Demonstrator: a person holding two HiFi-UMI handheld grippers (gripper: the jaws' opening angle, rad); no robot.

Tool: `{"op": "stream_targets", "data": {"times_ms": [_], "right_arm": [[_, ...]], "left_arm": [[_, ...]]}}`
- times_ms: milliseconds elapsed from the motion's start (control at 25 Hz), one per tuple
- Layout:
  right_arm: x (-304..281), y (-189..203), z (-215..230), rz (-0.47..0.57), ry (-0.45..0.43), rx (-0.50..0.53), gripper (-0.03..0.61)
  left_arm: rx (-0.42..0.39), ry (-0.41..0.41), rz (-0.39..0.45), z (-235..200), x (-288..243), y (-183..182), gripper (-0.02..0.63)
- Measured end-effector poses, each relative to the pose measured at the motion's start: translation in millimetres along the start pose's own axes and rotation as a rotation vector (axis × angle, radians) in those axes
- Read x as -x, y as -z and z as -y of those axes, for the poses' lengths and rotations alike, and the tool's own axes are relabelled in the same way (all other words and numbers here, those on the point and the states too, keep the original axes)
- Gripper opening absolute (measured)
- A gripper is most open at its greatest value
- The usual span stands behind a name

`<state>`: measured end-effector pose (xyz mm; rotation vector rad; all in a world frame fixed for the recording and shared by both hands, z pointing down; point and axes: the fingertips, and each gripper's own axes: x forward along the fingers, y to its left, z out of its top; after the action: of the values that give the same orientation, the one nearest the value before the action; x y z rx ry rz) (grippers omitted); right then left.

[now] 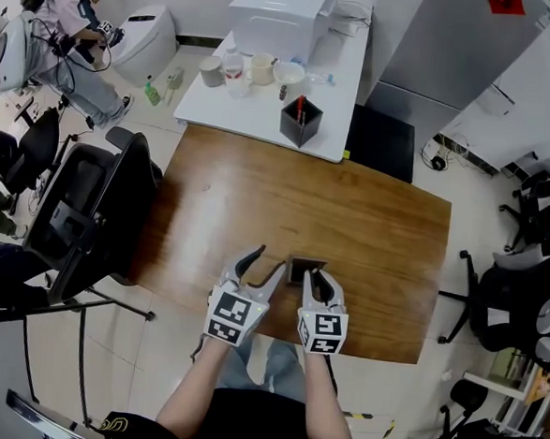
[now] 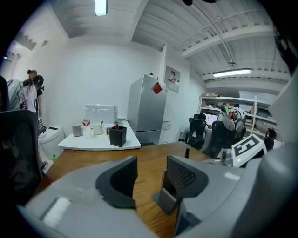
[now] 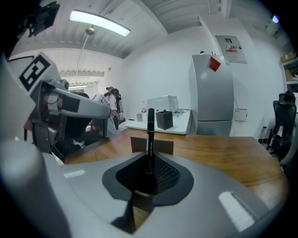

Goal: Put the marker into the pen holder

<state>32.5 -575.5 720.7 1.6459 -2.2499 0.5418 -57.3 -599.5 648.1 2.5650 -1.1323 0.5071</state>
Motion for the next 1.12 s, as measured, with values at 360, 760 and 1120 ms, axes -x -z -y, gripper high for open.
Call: {"op": "stream_targets", "data": {"times_ms": [360, 760, 1120], "right_arm": [[-2.7, 32.3, 3.3, -0.134, 0.011, -0.013, 0.048], [8.4, 5.9, 1.4, -0.079, 0.005, -0.013, 0.067], [47.1, -121.0, 13.5, 0.190, 0.025, 0.006, 0.071]], "left_arm": [[0.009, -0.008, -0.009, 2.8, 2.7, 5.6, 0.195], [0.007, -0.015, 0.010, 2.3, 5.5, -3.7, 0.195], [-0.048, -0.037, 0.148, -1.9, 28.2, -77.0, 0.195]]}}
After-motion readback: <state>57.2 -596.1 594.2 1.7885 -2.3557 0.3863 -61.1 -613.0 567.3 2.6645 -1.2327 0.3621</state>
